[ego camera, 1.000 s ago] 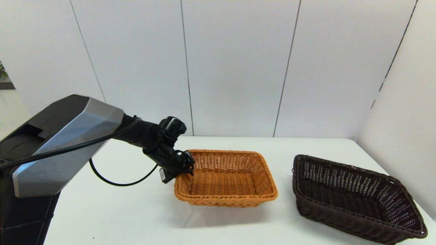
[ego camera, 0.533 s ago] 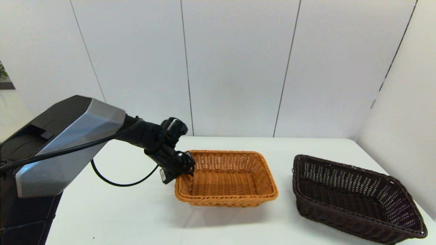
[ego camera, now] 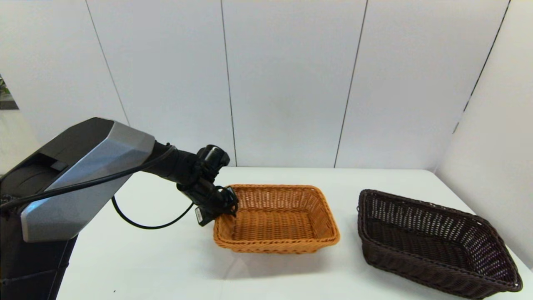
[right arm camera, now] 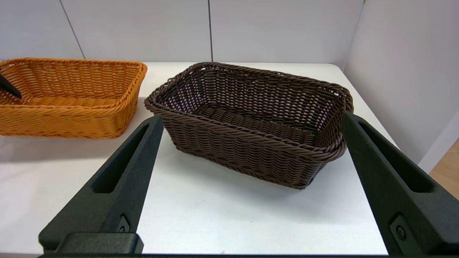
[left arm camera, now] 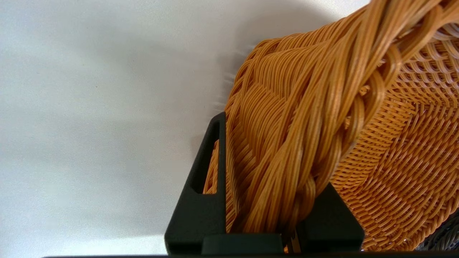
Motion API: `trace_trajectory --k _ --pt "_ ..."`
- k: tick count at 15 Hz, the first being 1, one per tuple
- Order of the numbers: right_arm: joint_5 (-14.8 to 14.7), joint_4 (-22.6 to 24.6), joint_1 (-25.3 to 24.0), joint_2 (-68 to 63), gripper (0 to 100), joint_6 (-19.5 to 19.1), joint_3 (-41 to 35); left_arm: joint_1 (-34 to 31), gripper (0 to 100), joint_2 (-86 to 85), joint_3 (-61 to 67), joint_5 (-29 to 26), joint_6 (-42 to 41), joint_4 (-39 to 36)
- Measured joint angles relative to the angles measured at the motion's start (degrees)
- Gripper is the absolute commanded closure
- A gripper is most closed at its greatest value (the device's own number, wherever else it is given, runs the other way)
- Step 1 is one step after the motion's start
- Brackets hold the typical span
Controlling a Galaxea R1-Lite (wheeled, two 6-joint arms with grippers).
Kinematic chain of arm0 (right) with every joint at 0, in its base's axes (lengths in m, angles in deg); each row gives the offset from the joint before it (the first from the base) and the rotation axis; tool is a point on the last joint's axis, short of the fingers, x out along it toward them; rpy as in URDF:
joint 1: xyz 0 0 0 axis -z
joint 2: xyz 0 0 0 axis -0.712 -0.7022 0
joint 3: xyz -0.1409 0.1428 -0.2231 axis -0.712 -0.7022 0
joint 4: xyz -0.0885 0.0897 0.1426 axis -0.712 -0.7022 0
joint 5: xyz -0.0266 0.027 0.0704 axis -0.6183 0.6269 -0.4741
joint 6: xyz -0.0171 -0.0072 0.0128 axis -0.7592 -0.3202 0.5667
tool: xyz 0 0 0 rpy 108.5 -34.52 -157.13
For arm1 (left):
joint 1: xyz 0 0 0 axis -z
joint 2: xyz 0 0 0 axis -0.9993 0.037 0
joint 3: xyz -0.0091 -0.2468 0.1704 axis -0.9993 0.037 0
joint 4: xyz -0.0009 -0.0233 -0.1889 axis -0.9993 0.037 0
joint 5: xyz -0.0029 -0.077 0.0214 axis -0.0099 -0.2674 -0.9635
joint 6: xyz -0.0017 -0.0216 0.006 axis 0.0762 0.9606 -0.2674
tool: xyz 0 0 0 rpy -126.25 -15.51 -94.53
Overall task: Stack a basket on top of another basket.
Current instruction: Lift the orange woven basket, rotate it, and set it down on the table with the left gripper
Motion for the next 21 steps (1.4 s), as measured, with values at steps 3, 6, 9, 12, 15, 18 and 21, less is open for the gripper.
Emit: trace_trajectory --k 3,6,9,12,15,18,21 --pt "0.0 0.0 0.0 0.0 0 -0.01 0.0 0.0 0 -0.02 0.09 0.01 -0.24 0.1" --pt "0.02 0.0 0.0 0.0 0 0.0 0.0 0.0 0 -0.05 0.2 -0.02 -0.39 0.43" --pt "0.0 0.0 0.0 0.0 0 -0.01 0.0 0.0 0 -0.09 0.27 -0.09 -0.44 0.4" --pt "0.0 0.0 0.0 0.0 0 0.0 0.0 0.0 0 -0.83 0.27 -0.3 -0.8 0.38" --pt "0.0 0.0 0.0 0.0 0 0.0 0.0 0.33 0 -3.28 0.13 -0.79 -1.27 0.4" --pt "0.0 0.0 0.0 0.0 0 0.0 0.0 1.79 0 -8.4 0.22 -0.9 -1.9 1.69" --pt "0.0 0.0 0.0 0.0 0 0.0 0.0 3.41 0 -15.71 0.52 -0.88 -3.78 4.96"
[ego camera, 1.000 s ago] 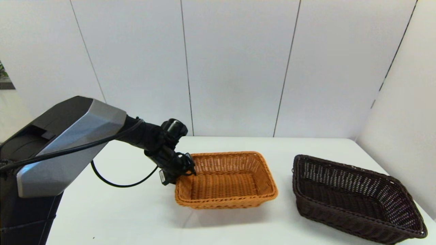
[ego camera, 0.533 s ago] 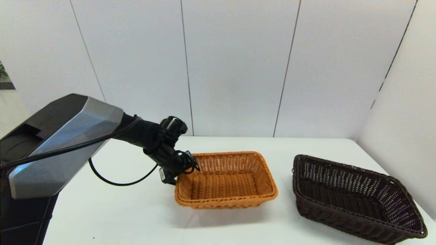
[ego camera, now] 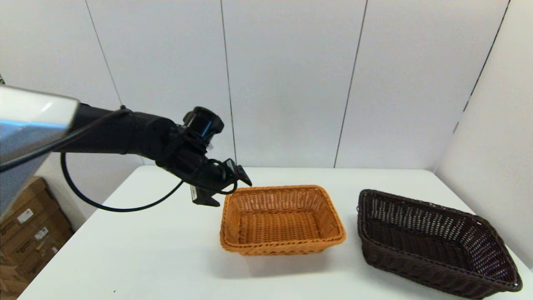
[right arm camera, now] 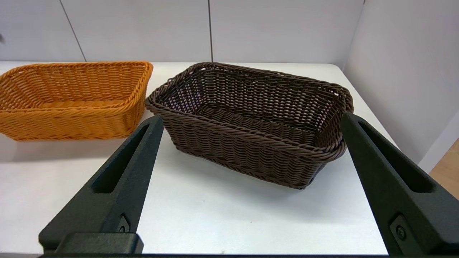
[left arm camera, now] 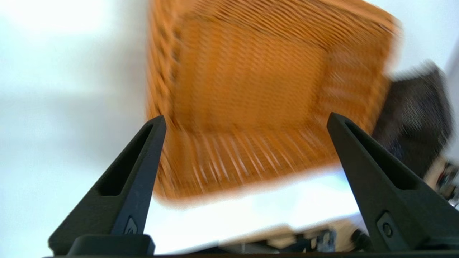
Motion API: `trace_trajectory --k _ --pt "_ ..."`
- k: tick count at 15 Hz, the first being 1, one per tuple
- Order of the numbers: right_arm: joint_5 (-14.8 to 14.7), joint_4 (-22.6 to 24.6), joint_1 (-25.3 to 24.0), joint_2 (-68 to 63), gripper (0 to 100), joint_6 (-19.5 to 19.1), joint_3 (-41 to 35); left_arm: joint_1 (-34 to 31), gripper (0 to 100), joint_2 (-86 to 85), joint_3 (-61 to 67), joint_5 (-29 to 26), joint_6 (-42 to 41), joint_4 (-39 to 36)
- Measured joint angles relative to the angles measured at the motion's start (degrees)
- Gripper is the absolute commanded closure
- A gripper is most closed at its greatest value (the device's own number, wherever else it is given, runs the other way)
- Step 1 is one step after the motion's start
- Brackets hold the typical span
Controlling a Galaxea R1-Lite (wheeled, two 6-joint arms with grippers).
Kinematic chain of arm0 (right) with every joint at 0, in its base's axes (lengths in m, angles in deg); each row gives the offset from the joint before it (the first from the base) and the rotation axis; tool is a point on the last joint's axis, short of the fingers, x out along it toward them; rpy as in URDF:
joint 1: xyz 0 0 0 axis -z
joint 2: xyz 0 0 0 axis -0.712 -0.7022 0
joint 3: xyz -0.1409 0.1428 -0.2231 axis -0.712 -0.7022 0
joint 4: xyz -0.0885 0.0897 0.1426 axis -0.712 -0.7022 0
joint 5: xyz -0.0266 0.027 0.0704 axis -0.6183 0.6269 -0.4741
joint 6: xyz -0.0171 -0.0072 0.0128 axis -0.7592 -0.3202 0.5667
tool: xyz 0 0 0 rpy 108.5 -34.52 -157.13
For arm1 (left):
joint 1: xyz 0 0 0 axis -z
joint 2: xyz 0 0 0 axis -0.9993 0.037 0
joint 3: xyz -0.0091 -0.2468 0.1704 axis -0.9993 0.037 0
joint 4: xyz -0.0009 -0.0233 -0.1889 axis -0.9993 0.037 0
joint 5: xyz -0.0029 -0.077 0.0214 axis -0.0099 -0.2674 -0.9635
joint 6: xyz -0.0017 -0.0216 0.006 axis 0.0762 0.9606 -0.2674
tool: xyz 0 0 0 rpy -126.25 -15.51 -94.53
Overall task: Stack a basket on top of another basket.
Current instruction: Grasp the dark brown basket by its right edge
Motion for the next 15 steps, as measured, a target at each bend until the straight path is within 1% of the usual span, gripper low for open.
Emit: trace_trajectory --k 3,8,11,13,15 --pt "0.0 0.0 0.0 0.0 0 0.02 0.0 0.69 0 -8.37 1.16 0.16 -2.15 4.79" --pt "0.0 0.0 0.0 0.0 0 0.0 0.0 0.37 0 -24.06 7.44 0.39 -5.79 11.02" --pt "0.0 0.0 0.0 0.0 0 0.0 0.0 0.33 0 -36.27 12.73 0.69 -10.42 14.43" --pt "0.0 0.0 0.0 0.0 0 0.02 0.0 0.28 0 -45.01 16.98 1.93 -14.56 17.52" --pt "0.0 0.0 0.0 0.0 0 0.0 0.02 0.28 0 -52.01 21.11 4.38 -17.51 21.44"
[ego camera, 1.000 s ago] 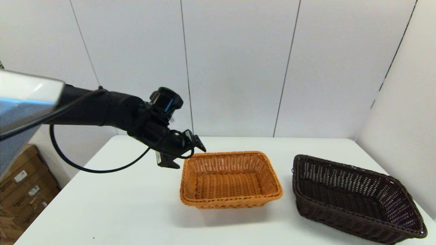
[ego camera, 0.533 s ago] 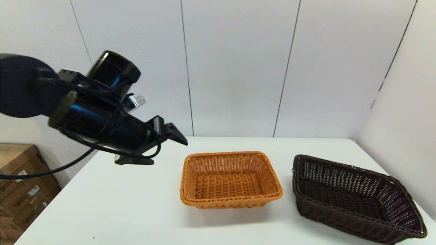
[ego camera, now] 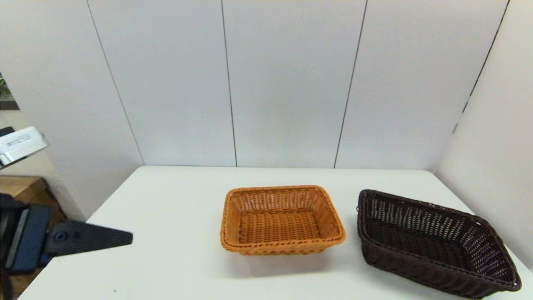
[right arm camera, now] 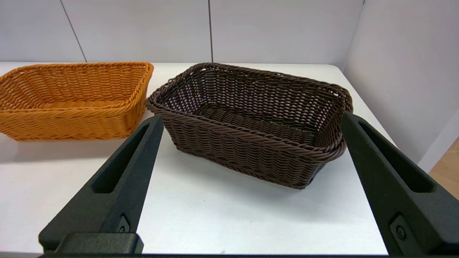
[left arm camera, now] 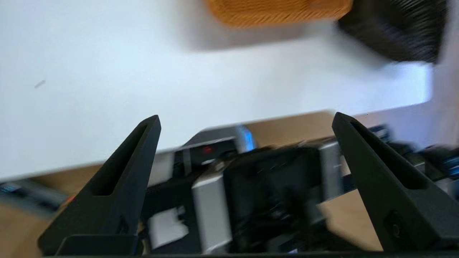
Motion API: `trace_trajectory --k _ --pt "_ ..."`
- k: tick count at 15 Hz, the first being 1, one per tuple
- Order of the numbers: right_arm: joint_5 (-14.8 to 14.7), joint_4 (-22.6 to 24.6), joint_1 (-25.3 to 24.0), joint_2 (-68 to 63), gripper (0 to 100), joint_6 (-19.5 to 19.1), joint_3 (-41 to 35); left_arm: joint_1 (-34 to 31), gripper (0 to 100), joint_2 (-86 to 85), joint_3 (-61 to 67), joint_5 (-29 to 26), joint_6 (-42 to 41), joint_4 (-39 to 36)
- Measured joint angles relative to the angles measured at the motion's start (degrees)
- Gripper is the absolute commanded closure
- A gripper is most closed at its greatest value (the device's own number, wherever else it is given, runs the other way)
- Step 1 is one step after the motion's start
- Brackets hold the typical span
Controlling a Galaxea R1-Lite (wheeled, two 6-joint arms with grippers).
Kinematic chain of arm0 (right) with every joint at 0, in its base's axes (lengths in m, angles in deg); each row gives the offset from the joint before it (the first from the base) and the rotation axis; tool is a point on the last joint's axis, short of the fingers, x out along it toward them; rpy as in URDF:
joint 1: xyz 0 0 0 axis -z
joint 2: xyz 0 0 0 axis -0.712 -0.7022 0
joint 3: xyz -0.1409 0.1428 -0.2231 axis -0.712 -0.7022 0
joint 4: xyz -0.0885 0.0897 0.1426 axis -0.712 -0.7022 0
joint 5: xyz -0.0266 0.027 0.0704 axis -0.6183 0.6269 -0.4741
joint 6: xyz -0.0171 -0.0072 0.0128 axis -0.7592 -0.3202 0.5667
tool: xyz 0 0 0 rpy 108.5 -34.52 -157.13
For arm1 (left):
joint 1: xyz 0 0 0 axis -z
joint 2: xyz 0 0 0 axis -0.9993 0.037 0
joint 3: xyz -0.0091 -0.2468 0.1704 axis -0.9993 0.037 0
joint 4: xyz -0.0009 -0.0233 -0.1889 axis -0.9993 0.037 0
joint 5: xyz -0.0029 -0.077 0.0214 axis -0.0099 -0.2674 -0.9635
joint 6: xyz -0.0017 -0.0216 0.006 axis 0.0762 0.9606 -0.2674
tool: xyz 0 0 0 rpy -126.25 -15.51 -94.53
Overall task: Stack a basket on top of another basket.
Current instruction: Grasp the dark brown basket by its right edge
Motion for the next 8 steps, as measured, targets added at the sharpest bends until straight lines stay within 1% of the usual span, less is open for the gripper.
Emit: trace_trajectory --k 1,5,8 --pt "0.02 0.0 0.0 0.0 0 0.0 0.02 0.02 0 -2.97 1.6 0.84 -0.52 1.35" --pt "0.0 0.0 0.0 0.0 0 0.02 0.02 0.22 0 -11.75 6.69 1.16 -0.82 2.12" --pt "-0.01 0.0 0.0 0.0 0 0.0 0.0 0.24 0 -16.02 8.22 1.58 -0.99 4.18"
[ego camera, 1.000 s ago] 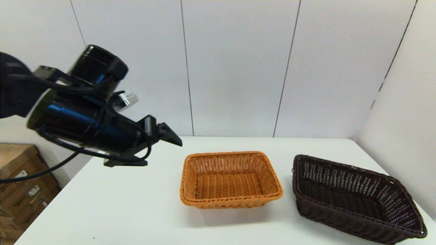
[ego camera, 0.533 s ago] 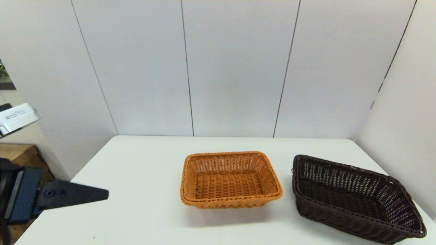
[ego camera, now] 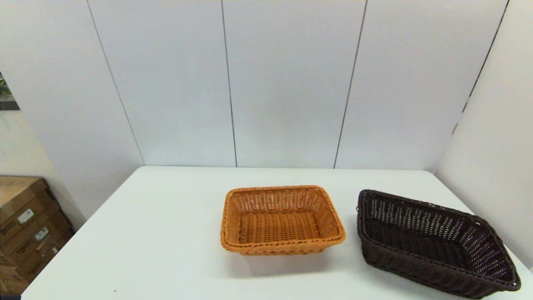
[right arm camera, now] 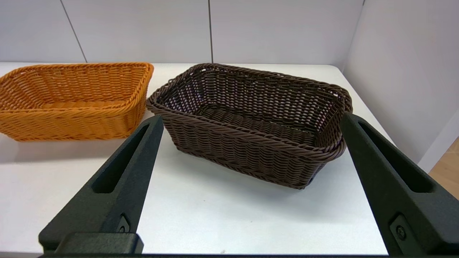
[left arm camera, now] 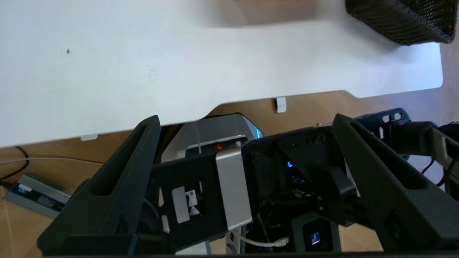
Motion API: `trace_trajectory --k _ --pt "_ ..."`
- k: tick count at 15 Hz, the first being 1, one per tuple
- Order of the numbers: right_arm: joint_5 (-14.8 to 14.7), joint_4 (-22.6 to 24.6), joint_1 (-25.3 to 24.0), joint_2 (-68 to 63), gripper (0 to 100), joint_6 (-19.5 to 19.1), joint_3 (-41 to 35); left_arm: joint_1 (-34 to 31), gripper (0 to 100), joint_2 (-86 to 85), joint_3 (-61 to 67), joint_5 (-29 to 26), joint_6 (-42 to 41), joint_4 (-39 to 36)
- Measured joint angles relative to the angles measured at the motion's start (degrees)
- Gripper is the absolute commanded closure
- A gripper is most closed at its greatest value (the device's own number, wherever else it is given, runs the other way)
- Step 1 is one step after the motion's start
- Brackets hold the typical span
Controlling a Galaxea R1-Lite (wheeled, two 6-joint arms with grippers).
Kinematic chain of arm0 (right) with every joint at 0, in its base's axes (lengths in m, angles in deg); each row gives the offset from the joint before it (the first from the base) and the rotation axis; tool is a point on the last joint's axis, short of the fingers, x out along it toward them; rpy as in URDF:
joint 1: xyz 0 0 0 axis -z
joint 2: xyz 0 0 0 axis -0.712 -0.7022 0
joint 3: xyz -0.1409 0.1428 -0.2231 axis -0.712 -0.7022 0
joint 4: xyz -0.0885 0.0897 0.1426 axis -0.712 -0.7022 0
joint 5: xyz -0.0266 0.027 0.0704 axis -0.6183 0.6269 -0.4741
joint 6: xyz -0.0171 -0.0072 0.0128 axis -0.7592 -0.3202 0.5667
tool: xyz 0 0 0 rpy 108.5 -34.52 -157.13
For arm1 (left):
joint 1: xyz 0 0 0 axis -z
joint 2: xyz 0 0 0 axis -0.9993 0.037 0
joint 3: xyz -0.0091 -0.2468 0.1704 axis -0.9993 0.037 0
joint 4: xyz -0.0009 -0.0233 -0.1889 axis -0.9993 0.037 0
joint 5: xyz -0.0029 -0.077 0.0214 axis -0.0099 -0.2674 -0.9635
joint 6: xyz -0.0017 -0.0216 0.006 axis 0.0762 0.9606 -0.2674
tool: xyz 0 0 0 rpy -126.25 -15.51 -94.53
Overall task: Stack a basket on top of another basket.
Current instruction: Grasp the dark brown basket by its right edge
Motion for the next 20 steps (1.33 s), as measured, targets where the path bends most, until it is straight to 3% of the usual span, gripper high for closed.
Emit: trace_trajectory --k 5,10,16,20 --pt "0.04 0.0 0.0 0.0 0 -0.01 -0.02 -2.36 0 -6.27 2.56 0.6 -2.84 2.12" --pt "0.01 0.0 0.0 0.0 0 0.0 -0.02 -16.53 0 -15.08 10.91 -0.12 -21.36 1.82" --pt "0.01 0.0 0.0 0.0 0 0.0 -0.02 -24.97 0 -27.34 28.9 -0.72 -32.82 -11.39" --pt "0.04 0.0 0.0 0.0 0 0.0 0.0 -27.1 0 -34.04 37.75 -0.87 -34.28 -18.91"
